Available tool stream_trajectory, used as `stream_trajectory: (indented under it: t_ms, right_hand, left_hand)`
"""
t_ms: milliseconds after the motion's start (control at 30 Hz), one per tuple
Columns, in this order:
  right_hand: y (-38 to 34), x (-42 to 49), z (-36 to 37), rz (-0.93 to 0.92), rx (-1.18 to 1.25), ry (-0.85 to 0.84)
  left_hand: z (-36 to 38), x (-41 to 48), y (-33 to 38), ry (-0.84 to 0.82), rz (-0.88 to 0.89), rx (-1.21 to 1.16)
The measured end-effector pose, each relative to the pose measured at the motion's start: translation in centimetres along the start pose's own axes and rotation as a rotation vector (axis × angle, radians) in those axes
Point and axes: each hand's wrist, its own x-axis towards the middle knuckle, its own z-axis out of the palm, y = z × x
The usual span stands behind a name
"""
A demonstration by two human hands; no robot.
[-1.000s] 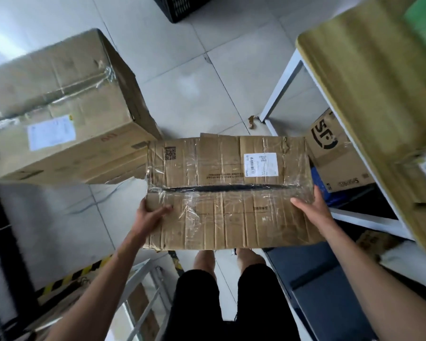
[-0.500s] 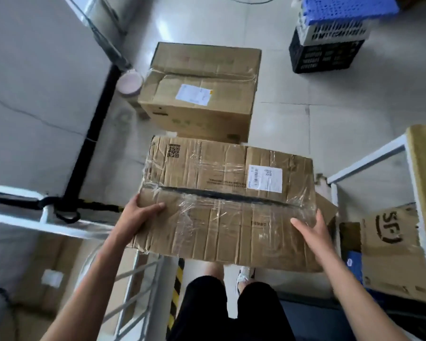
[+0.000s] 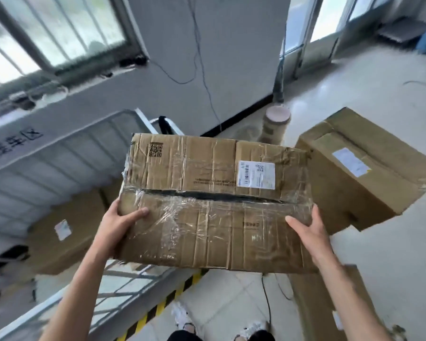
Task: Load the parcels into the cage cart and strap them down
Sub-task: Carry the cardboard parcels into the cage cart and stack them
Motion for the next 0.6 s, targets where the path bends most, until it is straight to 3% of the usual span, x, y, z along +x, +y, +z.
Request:
stream_trajectory:
  t_ms: [267, 433, 600]
  right_hand:
    - [-11.2, -2.1, 18.5, -0.165, -0.353, -0.199]
    - [-17.5, -2.3, 27.4, -0.242, -0.519, -0.252]
    - [-20.4, -0.9, 34.2, -0.233, -0.497, -0.335]
  left_hand:
    - [-17.7, -0.8, -9.7, 0.268, -0.155, -0.133]
    - [-25.8, 1.6, -13.4, 0.287, -0.174, -0.190]
    - [-31.3, 4.2, -15.7, 0.314, -0.210, -0.238]
